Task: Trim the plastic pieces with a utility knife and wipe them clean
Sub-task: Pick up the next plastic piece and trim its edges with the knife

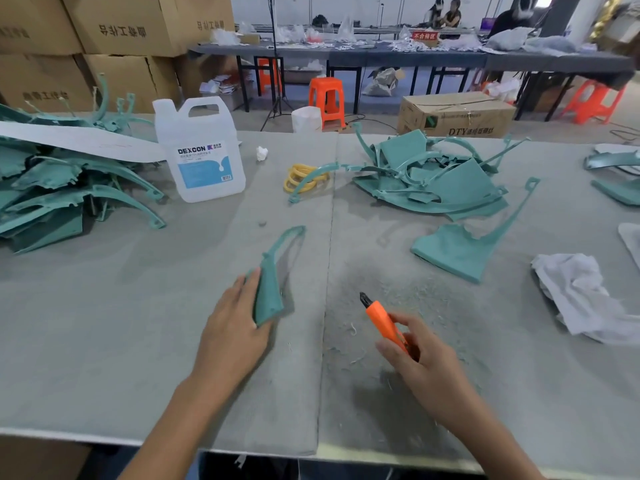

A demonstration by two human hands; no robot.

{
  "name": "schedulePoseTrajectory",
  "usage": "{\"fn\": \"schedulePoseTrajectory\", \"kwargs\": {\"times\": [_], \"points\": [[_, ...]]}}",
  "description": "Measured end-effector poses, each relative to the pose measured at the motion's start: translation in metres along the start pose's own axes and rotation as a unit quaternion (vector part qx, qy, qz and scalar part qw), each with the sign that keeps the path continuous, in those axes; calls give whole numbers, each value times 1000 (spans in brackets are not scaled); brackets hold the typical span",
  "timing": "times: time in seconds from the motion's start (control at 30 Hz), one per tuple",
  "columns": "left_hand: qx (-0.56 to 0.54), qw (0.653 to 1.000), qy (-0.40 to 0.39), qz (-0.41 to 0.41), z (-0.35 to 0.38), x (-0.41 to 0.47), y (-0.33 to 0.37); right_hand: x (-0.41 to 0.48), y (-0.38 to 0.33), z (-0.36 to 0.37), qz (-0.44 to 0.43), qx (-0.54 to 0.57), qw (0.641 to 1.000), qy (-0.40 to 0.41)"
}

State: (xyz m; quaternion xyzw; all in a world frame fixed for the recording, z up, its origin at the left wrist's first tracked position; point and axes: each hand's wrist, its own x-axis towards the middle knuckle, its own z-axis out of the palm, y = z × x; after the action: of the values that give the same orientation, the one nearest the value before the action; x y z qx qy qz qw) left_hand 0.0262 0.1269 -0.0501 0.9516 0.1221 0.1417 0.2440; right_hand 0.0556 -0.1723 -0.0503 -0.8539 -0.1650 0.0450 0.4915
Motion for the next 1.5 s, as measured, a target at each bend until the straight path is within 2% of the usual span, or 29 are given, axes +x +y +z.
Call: {"fn": "schedulePoseTrajectory", "kwargs": {"times": [0.1,0.27,0.4,0.5,0.73,0.93,1.07,1.23,1.3,1.4,1.5], "points": [[-136,989,13,-52,-7,-1,-1,0,-7,3,-40,-14,999,21],[-245,968,-11,-61,-2,-12,14,10,-35,11,-70,-45,997,-1],[-220,971,-26,-95,2,-10,18,17,-64,21,-126,-110,983,-72],[-192,977,-41,-86,2,-9,20,22,-77,27,-147,-143,973,-109],[-193,977,-34,-90,6,-9,22,24,-83,15,-161,-189,959,-136],[-190,978,-38,-81,6,-10,23,38,-79,11,-178,-263,943,-97],[-178,981,-37,-71,6,-16,26,87,-63,11,-132,-304,943,-43],[-184,980,-36,-72,4,-16,27,143,-37,-10,-58,-432,900,-25],[-189,979,-35,-65,3,-17,29,141,-28,-18,-34,-416,909,-12],[-196,978,-31,-58,3,-18,28,111,-34,-10,-48,-258,964,-39],[-197,977,-18,-75,4,-14,25,67,-50,10,-94,-150,980,-92]]}}
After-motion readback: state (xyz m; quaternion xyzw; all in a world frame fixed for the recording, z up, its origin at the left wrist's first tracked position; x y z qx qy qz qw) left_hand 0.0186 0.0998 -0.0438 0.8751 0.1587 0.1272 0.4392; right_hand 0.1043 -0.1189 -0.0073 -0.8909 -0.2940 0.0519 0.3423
